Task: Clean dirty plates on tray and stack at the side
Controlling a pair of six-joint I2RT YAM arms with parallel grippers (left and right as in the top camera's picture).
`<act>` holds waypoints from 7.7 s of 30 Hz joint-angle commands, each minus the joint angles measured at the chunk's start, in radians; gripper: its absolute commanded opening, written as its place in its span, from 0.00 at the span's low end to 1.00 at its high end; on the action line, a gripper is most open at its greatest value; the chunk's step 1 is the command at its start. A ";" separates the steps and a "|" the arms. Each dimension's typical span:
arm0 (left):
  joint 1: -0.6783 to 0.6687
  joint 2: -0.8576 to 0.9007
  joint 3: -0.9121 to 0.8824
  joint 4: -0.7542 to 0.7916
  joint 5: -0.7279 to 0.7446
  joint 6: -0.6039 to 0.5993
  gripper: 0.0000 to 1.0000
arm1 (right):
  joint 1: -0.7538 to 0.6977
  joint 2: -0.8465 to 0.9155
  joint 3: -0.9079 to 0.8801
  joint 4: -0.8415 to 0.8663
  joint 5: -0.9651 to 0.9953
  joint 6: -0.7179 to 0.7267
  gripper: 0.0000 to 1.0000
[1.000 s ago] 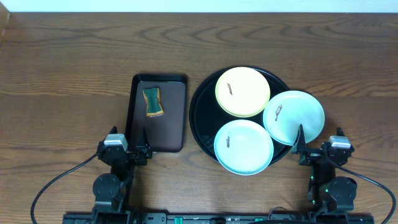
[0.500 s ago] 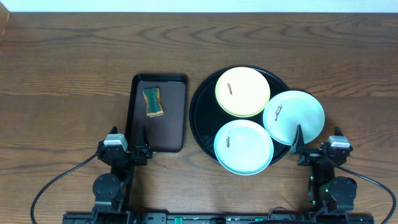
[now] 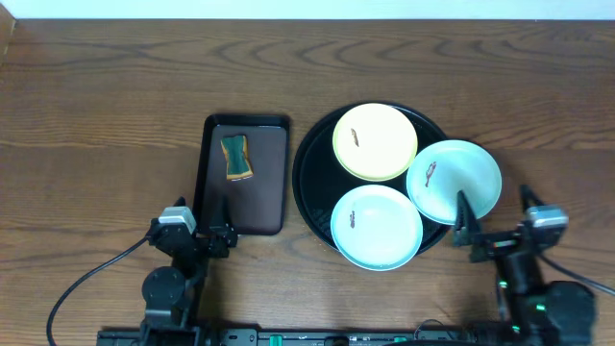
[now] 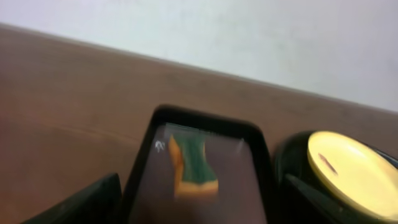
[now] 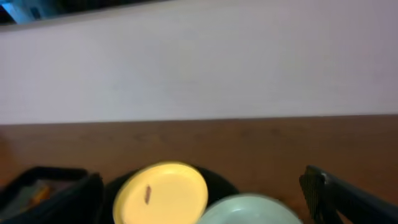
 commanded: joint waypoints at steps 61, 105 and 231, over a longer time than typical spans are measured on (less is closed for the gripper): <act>0.005 1.690 1.569 -1.162 0.053 -0.007 0.48 | 0.157 1.943 1.138 -0.545 0.130 -0.156 0.15; 0.004 1.740 1.211 -0.670 0.053 -0.129 0.58 | 0.157 1.942 1.090 -0.511 0.130 -0.142 0.01; -0.044 1.865 1.166 -0.571 -0.032 -0.120 0.50 | 0.163 1.942 1.090 -0.528 0.131 -0.142 0.06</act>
